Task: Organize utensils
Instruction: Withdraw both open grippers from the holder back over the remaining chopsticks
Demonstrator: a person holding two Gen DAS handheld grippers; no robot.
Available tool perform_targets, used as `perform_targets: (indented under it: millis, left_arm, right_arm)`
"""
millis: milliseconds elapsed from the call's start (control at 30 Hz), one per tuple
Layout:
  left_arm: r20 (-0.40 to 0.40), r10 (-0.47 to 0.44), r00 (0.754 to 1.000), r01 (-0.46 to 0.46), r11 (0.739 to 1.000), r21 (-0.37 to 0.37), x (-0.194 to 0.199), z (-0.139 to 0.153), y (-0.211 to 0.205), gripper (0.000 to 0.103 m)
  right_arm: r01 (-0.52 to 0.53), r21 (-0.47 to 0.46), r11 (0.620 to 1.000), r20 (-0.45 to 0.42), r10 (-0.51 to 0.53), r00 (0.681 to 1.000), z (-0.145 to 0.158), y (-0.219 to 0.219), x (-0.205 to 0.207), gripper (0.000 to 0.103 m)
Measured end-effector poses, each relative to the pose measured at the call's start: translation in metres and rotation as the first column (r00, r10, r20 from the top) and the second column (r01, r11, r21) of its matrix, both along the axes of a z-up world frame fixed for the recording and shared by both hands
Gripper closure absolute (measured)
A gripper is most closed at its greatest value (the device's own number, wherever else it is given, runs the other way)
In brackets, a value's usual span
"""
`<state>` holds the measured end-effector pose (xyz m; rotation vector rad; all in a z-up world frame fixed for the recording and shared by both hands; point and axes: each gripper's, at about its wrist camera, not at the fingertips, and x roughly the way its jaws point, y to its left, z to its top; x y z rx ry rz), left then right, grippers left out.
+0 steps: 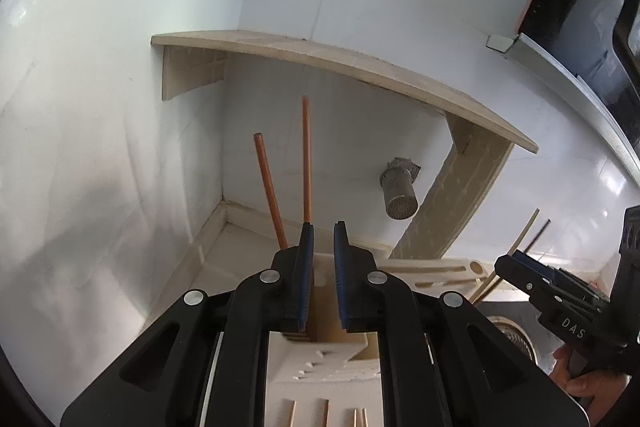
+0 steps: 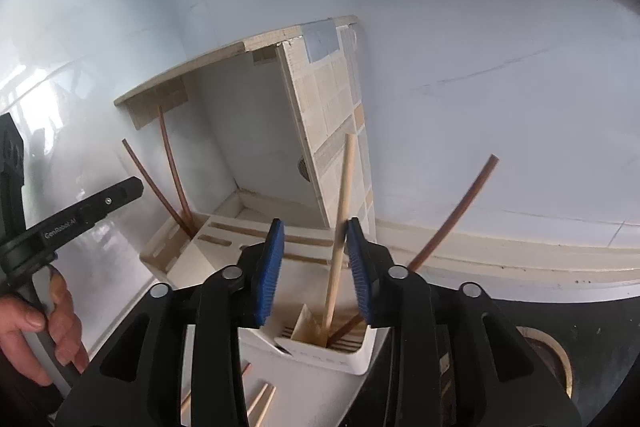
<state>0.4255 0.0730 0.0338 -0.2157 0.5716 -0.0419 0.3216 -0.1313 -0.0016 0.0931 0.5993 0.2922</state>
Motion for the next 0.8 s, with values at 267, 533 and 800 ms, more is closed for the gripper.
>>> perform_targets:
  millis: [267,533,800]
  left_arm:
    - [-0.018,-0.011,1.0,0.012,0.999,0.032,-0.014,0.002,0.001,0.086]
    - [-0.081,-0.034,0.996,0.041,0.996,0.079,-0.041,-0.006,0.006,0.07]
    - [-0.211,-0.022,0.977,0.047,0.992,0.115,-0.064,-0.041,0.017,0.061]
  right_arm:
    - [0.026,-0.01,1.0,-0.014,-0.026,1.0,0.007,-0.003,-0.019,0.054]
    - [0.016,0.01,1.0,-0.067,-0.015,0.998,0.003,-0.007,-0.04,0.043]
    - [-0.036,-0.02,0.999,-0.179,0.032,0.983,-0.026,0.006,-0.053,0.039]
